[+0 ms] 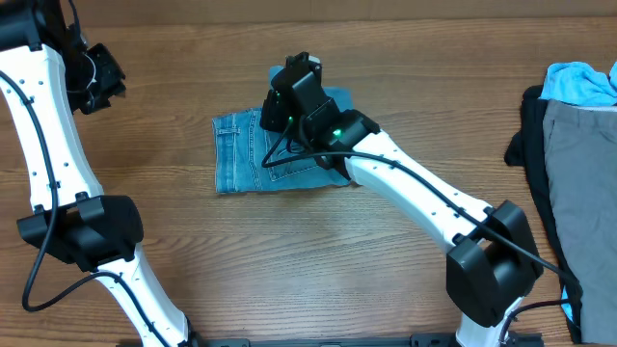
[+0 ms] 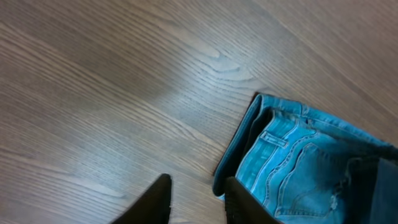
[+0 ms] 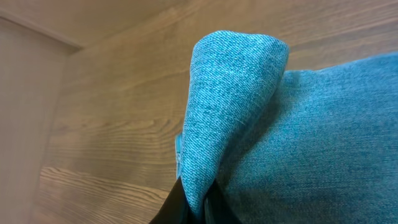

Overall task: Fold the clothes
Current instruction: 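Hold the folded end down with the right gripper, left gripper pressing beside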

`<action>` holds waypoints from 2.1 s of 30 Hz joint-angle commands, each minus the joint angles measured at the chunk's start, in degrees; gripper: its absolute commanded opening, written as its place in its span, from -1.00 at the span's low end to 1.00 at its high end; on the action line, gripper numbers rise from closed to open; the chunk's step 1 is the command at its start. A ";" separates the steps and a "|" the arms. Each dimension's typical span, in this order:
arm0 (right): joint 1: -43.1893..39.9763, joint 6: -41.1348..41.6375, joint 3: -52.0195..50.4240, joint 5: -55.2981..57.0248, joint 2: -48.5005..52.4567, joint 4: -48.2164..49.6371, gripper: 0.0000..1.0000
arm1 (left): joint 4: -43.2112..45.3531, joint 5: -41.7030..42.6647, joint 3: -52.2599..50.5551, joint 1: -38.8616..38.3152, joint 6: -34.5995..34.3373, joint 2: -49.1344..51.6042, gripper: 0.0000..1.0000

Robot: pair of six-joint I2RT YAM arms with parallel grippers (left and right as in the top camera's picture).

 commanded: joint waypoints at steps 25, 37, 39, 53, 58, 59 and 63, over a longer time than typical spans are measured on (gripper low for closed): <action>2.84 -3.02 1.77 3.85 2.34 0.15 -0.92 | 21.44 12.04 -40.28 -8.48 6.29 0.22 -0.92; 2.89 -3.02 1.77 3.89 4.33 2.03 -0.92 | 26.77 12.90 -47.54 -10.67 6.29 0.22 -0.92; 2.80 -3.02 1.77 3.87 4.35 2.10 -0.92 | 27.82 12.87 -48.61 -11.58 6.29 0.22 -0.92; 2.82 -4.52 1.77 2.56 4.35 2.29 -0.92 | 31.08 12.81 -51.23 -19.39 5.86 0.22 -0.92; 2.51 -4.57 1.77 3.19 4.35 2.12 -0.92 | 29.35 9.29 -50.64 -17.53 5.81 0.20 -0.92; 2.49 -4.57 1.77 3.21 4.35 1.97 -0.92 | 28.98 8.81 -50.29 -17.05 5.84 0.20 -0.92; 2.51 -4.57 1.77 3.21 4.35 1.86 -0.92 | 26.53 8.22 -47.21 -14.64 5.62 0.15 -0.92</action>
